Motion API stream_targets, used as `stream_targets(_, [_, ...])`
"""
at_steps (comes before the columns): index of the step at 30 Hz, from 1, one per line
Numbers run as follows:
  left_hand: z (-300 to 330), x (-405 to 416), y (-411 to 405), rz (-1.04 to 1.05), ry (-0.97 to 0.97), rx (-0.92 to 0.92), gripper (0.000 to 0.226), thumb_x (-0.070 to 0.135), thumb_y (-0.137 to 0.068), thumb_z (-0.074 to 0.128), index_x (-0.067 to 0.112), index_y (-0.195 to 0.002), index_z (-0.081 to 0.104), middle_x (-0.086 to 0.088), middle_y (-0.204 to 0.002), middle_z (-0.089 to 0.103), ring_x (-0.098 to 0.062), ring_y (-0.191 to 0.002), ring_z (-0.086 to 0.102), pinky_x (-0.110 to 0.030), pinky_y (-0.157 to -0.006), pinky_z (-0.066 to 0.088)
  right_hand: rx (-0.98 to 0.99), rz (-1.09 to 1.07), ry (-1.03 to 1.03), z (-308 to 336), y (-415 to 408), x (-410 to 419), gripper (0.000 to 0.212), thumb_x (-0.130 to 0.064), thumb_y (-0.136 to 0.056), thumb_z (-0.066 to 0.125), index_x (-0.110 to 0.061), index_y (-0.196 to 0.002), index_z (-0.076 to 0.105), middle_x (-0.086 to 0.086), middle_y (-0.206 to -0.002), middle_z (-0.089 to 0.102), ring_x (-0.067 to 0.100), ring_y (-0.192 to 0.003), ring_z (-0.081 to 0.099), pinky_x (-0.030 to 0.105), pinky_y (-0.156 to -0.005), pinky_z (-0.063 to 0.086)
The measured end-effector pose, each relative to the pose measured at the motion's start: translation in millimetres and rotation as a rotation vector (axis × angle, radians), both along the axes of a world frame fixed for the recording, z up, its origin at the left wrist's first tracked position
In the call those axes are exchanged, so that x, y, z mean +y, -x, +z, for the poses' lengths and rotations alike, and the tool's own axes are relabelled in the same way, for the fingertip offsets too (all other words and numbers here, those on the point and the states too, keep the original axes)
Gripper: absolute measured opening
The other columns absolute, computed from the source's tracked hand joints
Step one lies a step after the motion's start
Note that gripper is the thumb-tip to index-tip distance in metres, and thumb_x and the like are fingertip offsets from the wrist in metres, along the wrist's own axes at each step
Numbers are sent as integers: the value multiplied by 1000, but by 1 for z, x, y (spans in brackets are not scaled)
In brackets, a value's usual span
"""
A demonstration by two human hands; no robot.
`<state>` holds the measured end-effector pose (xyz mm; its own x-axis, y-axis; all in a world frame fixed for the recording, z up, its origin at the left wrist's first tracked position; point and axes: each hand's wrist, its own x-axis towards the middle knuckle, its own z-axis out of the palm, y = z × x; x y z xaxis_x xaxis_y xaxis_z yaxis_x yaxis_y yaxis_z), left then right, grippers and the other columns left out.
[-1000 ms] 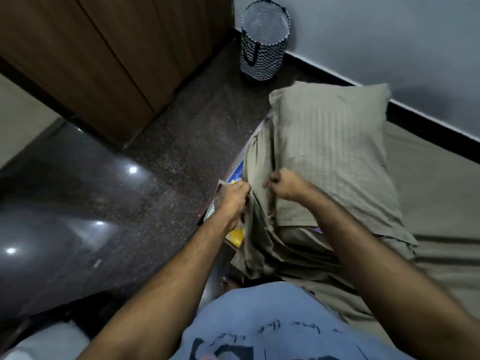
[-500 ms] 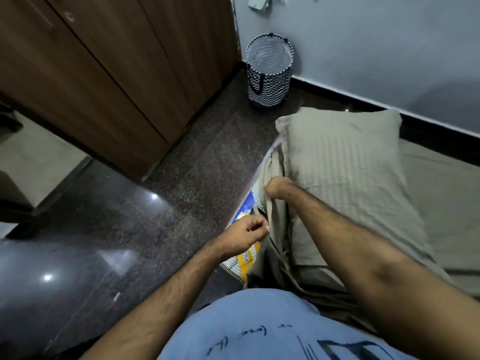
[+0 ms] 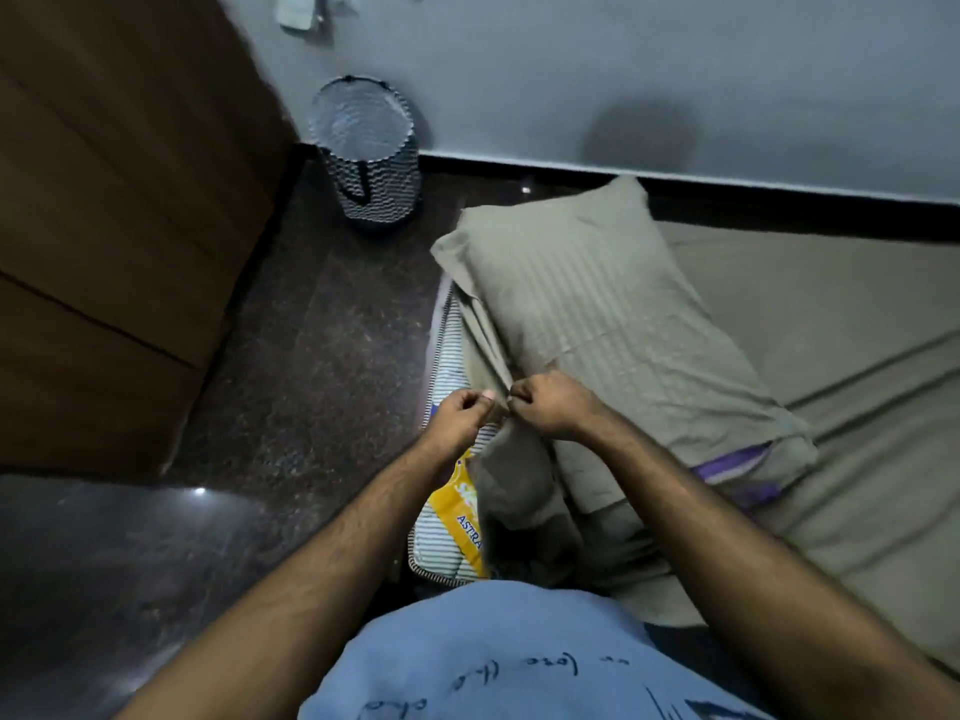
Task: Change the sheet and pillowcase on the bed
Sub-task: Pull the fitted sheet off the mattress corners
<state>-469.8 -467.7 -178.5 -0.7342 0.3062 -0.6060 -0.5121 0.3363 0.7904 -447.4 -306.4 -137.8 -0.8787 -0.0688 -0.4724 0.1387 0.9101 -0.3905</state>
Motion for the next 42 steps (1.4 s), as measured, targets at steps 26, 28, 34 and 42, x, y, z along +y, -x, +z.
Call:
stream_targets(26, [-22, -49, 84, 19, -129, -582, 46, 50, -103, 44, 11, -105, 66, -10, -83, 76, -26, -77, 70, -36, -67, 53, -37, -406, -153, 0, -21, -136, 25, -38, -98, 48, -18, -95, 62, 9, -103, 70, 32, -98, 65, 34, -69, 47])
stream_targets(28, [-22, -52, 92, 32, -110, -547, 37, 44, -100, 53, 10, -109, 65, -14, -93, 72, -29, -78, 68, -37, -67, 54, -50, -384, -155, 1, -18, -132, 24, -37, -99, 46, -19, -97, 63, 9, -103, 70, 31, -98, 65, 35, -70, 48])
stream_targets(34, [-26, -61, 119, 223, -218, -447, 47, 0, -69, 53, 8, -116, 57, -22, -106, 63, -36, -95, 62, -55, -94, 55, -97, -253, -171, -1, -3, -129, 26, -37, -101, 45, -20, -103, 64, 6, -108, 69, 28, -103, 64, 31, -68, 41])
stream_targets(42, [7, -78, 126, 201, -163, -442, 25, 23, -85, 61, 3, -96, 71, -17, -87, 73, -33, -77, 71, -37, -70, 58, -222, -305, -63, -2, 25, -108, 19, -34, -98, 54, -24, -99, 70, 3, -107, 70, 25, -102, 64, 35, -78, 51])
